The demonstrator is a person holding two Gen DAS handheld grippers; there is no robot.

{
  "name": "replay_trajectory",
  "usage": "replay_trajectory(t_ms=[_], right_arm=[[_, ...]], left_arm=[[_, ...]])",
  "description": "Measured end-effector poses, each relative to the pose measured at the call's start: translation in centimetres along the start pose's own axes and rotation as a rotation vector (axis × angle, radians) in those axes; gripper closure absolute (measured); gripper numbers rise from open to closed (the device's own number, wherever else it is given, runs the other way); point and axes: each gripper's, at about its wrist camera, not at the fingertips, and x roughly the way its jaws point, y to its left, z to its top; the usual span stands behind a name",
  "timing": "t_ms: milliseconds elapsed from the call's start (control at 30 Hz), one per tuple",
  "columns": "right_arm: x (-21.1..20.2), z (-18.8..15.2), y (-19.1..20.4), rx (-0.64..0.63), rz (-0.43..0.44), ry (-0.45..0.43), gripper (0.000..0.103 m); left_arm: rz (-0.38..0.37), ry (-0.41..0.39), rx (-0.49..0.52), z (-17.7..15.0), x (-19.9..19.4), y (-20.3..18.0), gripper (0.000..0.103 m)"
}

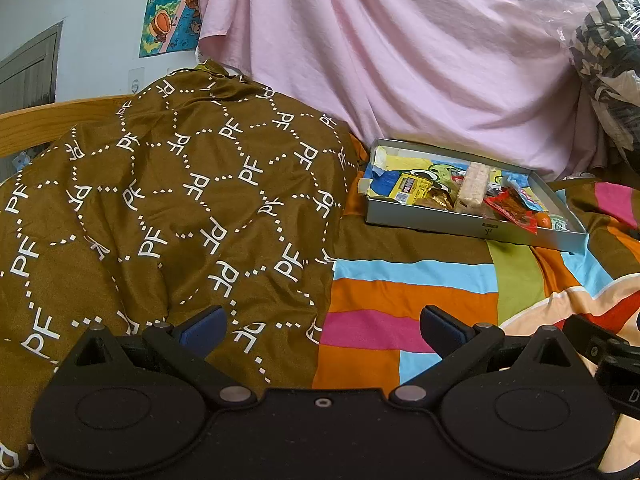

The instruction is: Organize snacks

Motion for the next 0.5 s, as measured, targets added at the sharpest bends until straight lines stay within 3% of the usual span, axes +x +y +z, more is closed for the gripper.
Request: replay_trajectory(t_ms=[500], right_arm=[[0.09,-0.13,0.11,-0.001,0.001,0.002,0.000]], left_arm=[[-0.002,-0.004,0.012,-0.09,0.02,-0.02,0.001]])
